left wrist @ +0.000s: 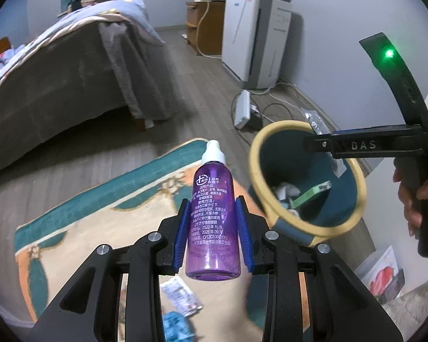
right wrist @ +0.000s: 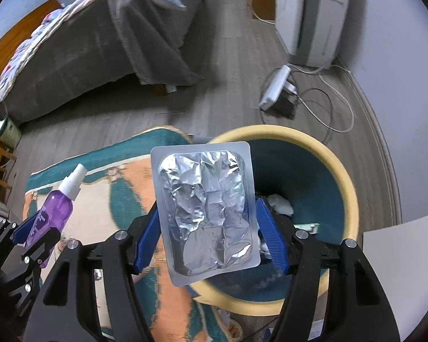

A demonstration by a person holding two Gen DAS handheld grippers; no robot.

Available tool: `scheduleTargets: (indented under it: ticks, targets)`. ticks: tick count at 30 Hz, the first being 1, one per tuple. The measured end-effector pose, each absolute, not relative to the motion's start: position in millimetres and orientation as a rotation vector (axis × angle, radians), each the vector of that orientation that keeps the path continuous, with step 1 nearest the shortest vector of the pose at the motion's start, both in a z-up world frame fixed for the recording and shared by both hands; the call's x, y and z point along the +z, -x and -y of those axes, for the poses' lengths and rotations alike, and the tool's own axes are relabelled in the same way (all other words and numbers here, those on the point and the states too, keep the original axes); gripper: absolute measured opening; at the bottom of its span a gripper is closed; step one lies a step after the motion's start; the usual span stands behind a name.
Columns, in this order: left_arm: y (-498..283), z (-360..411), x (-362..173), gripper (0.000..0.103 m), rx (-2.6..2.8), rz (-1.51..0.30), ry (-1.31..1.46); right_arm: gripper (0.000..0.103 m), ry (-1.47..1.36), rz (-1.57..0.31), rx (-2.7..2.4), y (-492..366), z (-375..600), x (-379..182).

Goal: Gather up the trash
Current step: 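Carry the spray bottle and blister pack over the bin and open both tools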

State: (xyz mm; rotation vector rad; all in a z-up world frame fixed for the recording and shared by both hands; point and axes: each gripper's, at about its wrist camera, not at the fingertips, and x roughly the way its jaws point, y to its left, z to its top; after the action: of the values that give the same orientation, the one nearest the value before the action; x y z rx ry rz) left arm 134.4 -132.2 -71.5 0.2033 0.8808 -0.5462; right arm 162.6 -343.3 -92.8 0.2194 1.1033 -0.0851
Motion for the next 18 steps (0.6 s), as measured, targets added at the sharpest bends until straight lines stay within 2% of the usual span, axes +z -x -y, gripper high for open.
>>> scheduleTargets:
  ticks: [18]
  targets:
    - [-105.5, 219.2, -112.0, 0.033, -0.689, -0.940, -0.317, 0.064, -0.344, -1.182, -0.228, -144.7, 411.2, -132.7]
